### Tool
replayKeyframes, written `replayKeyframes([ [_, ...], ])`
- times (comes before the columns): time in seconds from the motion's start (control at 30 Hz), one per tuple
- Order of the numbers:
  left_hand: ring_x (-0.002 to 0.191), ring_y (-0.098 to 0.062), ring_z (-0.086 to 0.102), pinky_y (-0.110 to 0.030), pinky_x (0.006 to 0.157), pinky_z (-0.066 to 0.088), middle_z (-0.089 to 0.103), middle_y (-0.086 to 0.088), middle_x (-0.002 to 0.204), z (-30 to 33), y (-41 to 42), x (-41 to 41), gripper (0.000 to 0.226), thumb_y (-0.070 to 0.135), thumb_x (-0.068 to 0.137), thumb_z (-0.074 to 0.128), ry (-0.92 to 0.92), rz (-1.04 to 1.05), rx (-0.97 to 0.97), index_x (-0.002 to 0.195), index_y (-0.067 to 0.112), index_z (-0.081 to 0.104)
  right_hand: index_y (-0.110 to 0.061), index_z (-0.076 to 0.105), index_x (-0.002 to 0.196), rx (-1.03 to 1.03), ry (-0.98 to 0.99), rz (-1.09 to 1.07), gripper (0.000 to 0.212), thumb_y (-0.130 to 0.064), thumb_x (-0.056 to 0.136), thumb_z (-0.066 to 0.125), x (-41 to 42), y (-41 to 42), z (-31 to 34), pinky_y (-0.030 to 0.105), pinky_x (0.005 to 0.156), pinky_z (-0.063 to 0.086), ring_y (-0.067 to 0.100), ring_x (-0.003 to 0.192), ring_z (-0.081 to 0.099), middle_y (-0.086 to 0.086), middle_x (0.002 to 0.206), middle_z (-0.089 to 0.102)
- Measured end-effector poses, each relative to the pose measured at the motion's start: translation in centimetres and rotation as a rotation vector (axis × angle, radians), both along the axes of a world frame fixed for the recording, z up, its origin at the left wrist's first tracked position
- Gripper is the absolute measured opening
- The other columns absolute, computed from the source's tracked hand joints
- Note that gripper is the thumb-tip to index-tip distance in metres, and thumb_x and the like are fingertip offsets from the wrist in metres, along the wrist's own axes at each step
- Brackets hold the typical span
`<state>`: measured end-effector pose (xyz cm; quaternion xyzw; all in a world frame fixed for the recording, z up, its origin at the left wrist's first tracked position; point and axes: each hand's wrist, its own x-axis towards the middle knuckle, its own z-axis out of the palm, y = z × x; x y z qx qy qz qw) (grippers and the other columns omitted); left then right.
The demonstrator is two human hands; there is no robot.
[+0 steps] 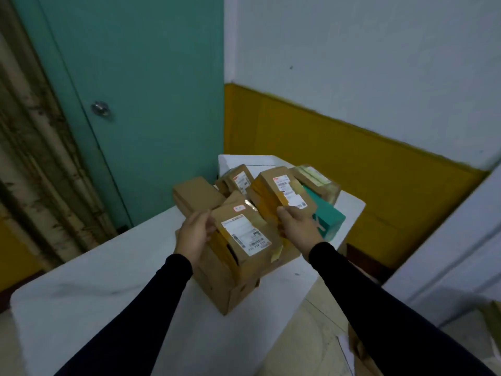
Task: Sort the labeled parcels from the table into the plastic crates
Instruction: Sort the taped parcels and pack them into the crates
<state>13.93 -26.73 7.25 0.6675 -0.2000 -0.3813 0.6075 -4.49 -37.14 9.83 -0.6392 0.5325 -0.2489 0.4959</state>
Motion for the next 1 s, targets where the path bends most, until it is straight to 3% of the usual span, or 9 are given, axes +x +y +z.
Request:
replayKeyframes([
  [0.13, 0.107, -0.027, 0.062, -0.045, 0.101, 0.048, 0.067, -0.008, 0.117, -1.6, -1.6, 0.0, 0.031, 0.044, 0.095, 0.049, -0.100, -0.025, 0.200, 0.111, 0.024, 0.068, -0.021, 0.052, 0.135, -0.026, 0.175, 0.173, 0.044, -0.048, 0.101, 0.039, 1.9, -4.3, -2.0, 0.041, 0.105, 0.038, 0.022, 0.116, 0.051, 0.002, 0.127, 0.056],
  [0.27, 0.105, -0.017, 0.060, -0.038, 0.102, 0.045, 0.063, 0.005, 0.118, -2.7, -2.7, -2.5, 0.021, 0.047, 0.098, 0.046, -0.060, -0.017, 0.331, 0.105, 0.035, 0.061, -0.023, 0.044, 0.145, 0.056, 0.314, 0.412, 0.049, -0.045, 0.101, 0.040, 3.0, -8.0, -4.3, 0.042, 0.108, 0.036, 0.031, 0.128, 0.049, 0.007, 0.143, 0.051],
  [0.4, 0.088, -0.009, 0.062, -0.027, 0.085, 0.050, 0.067, 0.002, 0.121, -3.5, -4.4, -5.3, 0.025, 0.040, 0.100, 0.050, 0.012, -0.003, 0.381, 0.122, 0.030, 0.058, -0.025, 0.039, 0.146, 0.149, 0.346, 0.646, 0.048, -0.035, 0.100, 0.048, 3.5, -9.9, -5.8, 0.032, 0.096, 0.047, 0.027, 0.114, 0.060, 0.008, 0.134, 0.061],
  [0.5, 0.090, -0.014, 0.065, -0.021, 0.077, 0.052, 0.066, -0.004, 0.127, -4.3, -5.1, -6.3, 0.037, 0.032, 0.099, 0.054, 0.064, 0.107, 0.416, 0.133, 0.017, 0.056, -0.023, 0.054, 0.131, 0.158, 0.301, 0.726, 0.032, -0.028, 0.100, 0.050, 3.9, -10.1, -6.0, 0.031, 0.089, 0.049, 0.018, 0.096, 0.061, 0.004, 0.125, 0.066],
  [0.6, 0.100, -0.018, 0.068, -0.032, 0.095, 0.053, 0.070, -0.001, 0.118, -5.0, -4.3, -6.3, 0.040, 0.033, 0.096, 0.059, 0.104, 0.210, 0.374, 0.133, 0.019, 0.057, -0.031, 0.065, 0.107, 0.181, 0.229, 0.750, 0.014, -0.030, 0.098, 0.054, 4.7, -10.0, -6.3, 0.030, 0.088, 0.052, 0.015, 0.093, 0.064, -0.001, 0.120, 0.069],
  [0.67, 0.101, -0.018, 0.069, -0.038, 0.097, 0.053, 0.070, 0.003, 0.117, -4.9, -3.5, -5.9, 0.042, 0.033, 0.096, 0.059, 0.109, 0.259, 0.316, 0.136, 0.026, 0.052, -0.027, 0.066, 0.112, 0.202, 0.201, 0.759, 0.020, -0.032, 0.097, 0.055, 5.3, -9.8, -6.4, 0.032, 0.092, 0.052, 0.017, 0.098, 0.064, 0.000, 0.121, 0.069],
  [0.8, 0.095, -0.018, 0.071, -0.031, 0.070, 0.057, 0.072, 0.003, 0.114, -3.7, -0.8, -5.1, 0.032, 0.027, 0.097, 0.057, 0.113, 0.382, 0.231, 0.128, 0.033, 0.054, -0.021, 0.058, 0.120, 0.164, 0.155, 0.775, 0.031, -0.040, 0.097, 0.052, 6.7, -8.3, -5.6, 0.030, 0.086, 0.049, 0.018, 0.098, 0.060, -0.003, 0.114, 0.065],
  [0.9, 0.093, -0.022, 0.071, -0.029, 0.064, 0.053, 0.073, 0.000, 0.110, -3.3, 2.4, -3.3, 0.035, 0.024, 0.094, 0.061, 0.113, 0.532, 0.184, 0.129, 0.029, 0.057, -0.028, 0.061, 0.107, 0.139, 0.115, 0.779, 0.020, -0.039, 0.097, 0.047, 8.1, -7.2, -5.8, 0.040, 0.099, 0.049, 0.023, 0.105, 0.061, 0.005, 0.120, 0.066],
  [1.0, 0.090, -0.023, 0.070, -0.030, 0.063, 0.051, 0.072, -0.003, 0.112, -3.4, 5.4, -2.1, 0.036, 0.020, 0.093, 0.060, 0.140, 0.666, 0.125, 0.129, 0.026, 0.057, -0.015, 0.055, 0.132, 0.042, 0.247, 0.785, 0.038, -0.033, 0.099, 0.047, 8.5, -6.8, -6.9, 0.032, 0.102, 0.043, 0.029, 0.120, 0.055, 0.011, 0.132, 0.058],
])
